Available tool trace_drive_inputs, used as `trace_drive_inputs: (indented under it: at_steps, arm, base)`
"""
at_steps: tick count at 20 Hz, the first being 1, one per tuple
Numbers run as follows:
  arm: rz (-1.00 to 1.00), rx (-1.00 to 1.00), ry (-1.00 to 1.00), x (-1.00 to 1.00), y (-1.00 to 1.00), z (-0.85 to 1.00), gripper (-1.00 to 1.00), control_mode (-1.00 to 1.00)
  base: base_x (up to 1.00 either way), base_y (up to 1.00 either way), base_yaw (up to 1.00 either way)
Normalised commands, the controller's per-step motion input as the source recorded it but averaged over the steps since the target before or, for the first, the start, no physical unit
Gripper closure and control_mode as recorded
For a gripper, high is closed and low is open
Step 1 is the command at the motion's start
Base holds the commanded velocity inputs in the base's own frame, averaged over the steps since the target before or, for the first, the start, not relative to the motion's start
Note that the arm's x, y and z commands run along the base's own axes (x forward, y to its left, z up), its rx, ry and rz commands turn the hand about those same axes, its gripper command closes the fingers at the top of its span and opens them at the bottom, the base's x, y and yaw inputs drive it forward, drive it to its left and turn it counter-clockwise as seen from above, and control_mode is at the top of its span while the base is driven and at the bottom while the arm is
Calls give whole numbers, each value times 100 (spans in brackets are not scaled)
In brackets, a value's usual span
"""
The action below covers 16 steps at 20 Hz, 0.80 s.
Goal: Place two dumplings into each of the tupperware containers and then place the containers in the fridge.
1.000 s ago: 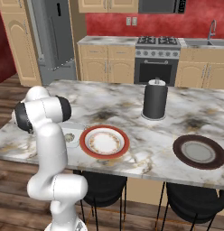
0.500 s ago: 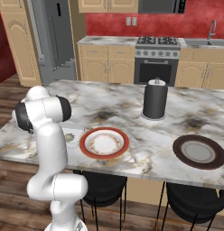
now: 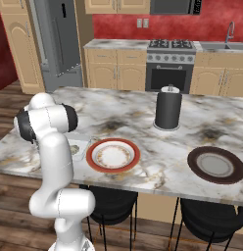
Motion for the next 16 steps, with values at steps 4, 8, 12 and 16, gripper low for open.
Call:
trace_drive_inputs:
  at_steps: [4, 8, 12, 16]
  arm:
    - [0, 0, 0, 0, 0, 0, 100, -100]
    - [0, 0, 0, 0, 0, 0, 100, -100]
    - [0, -3, 0, -15, 3, 10, 100, -100]
    - [1, -7, -1, -28, 0, 43, 100, -100]
  base:
    - [0, 0, 0]
    - [0, 0, 0]
    - [0, 0, 0]
    - [0, 0, 0]
